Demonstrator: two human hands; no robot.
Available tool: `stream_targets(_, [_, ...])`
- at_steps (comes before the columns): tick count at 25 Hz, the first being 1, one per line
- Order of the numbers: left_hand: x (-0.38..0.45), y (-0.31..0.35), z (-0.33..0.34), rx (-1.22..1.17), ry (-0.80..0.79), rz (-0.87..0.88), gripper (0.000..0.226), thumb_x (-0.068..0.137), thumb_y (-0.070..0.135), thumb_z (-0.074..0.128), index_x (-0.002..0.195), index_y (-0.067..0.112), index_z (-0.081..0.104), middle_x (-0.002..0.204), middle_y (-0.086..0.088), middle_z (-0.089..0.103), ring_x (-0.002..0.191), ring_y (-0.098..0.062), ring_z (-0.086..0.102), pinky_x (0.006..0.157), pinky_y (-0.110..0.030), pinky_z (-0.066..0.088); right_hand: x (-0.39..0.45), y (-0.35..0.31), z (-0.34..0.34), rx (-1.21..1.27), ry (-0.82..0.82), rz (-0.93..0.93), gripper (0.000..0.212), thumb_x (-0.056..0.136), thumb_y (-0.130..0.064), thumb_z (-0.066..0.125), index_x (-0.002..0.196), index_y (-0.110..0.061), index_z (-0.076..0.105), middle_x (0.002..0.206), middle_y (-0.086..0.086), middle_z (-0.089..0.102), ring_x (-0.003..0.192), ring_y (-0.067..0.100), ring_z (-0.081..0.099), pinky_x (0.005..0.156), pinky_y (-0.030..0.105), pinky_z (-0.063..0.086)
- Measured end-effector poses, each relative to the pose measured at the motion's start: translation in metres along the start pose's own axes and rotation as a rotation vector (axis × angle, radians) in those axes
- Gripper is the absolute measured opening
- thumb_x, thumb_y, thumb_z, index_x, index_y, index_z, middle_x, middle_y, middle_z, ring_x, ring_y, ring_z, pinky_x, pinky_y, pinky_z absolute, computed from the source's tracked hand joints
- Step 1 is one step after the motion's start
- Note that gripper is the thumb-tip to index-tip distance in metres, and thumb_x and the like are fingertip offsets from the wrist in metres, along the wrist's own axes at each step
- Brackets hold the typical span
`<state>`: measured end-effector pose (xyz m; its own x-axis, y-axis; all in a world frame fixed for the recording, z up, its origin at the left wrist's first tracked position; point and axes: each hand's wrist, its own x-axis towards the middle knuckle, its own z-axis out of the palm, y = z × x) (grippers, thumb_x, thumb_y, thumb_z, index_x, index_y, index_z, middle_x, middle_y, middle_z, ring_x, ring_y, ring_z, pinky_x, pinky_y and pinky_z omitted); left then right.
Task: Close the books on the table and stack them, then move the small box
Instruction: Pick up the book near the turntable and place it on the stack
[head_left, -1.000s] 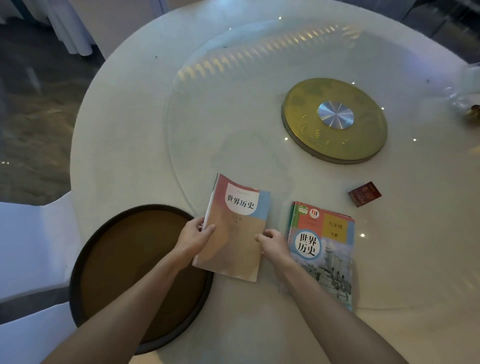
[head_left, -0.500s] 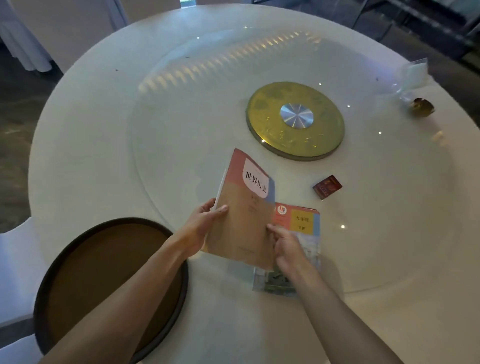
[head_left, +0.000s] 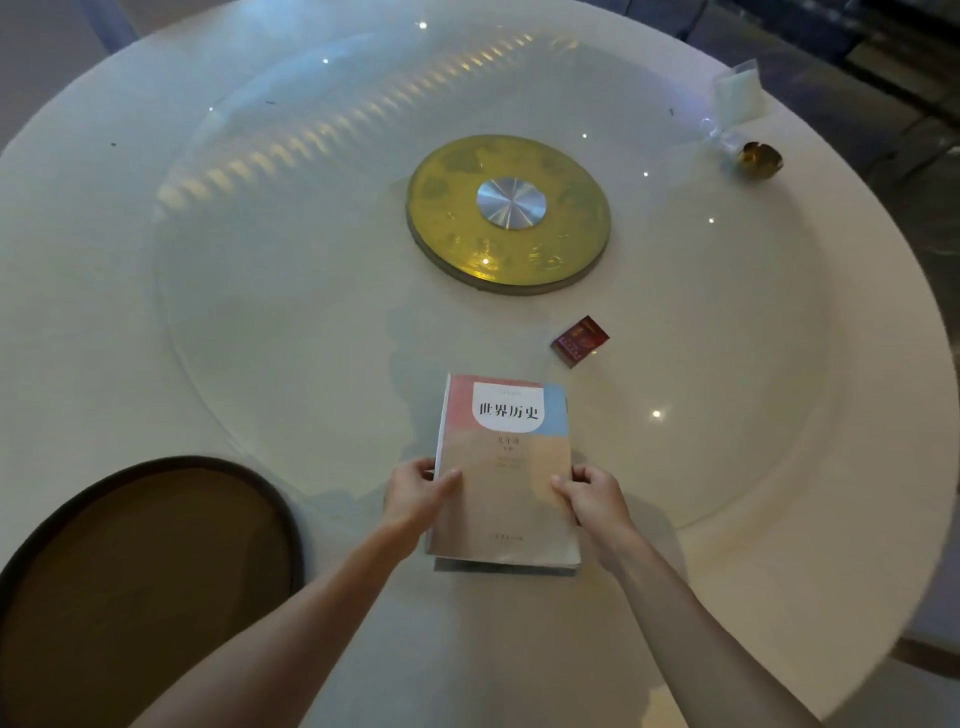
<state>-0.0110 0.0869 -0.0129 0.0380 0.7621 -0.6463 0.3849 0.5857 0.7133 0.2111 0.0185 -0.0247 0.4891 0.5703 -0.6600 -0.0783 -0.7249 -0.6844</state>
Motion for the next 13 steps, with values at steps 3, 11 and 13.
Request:
stream_targets(3, [-0.005, -0.006, 0.008, 0.172, 0.015, 0.082, 0.010, 0.089, 0.021, 0.068, 0.096, 0.020, 0.076, 0.086, -0.001, 0.075, 0.077, -0.018, 0.071, 0.058, -0.022, 0.050, -0.001, 0.017, -0.002, -0.060, 0.035, -0.013, 0.011, 0.094, -0.011, 0.066, 0.101, -0.004, 0.070, 0.100, 0.011, 0.078, 0.078, 0.020, 0.070, 0.068, 0.035, 0.057])
stream_targets(11, [-0.004, -0.029, 0.012, 0.530, 0.045, 0.176, 0.027, 0.089, 0.027, 0.061, 0.110, 0.020, 0.075, 0.101, -0.007, 0.074, 0.097, -0.026, 0.068, 0.080, -0.036, 0.055, -0.002, 0.029, -0.001, -0.531, 0.154, -0.196, 0.019, 0.094, -0.022, 0.059, 0.109, -0.018, 0.070, 0.114, 0.006, 0.063, 0.102, 0.031, 0.065, 0.087, 0.040, 0.056])
stream_targets(13, [-0.006, -0.029, 0.013, 0.484, 0.031, 0.182, 0.024, 0.090, 0.019, 0.059, 0.106, 0.017, 0.076, 0.100, -0.004, 0.078, 0.092, -0.024, 0.071, 0.077, -0.035, 0.056, -0.001, 0.027, -0.003, -0.525, 0.134, -0.197, 0.020, 0.093, -0.020, 0.059, 0.108, -0.016, 0.073, 0.113, 0.009, 0.065, 0.101, 0.031, 0.065, 0.087, 0.040, 0.056])
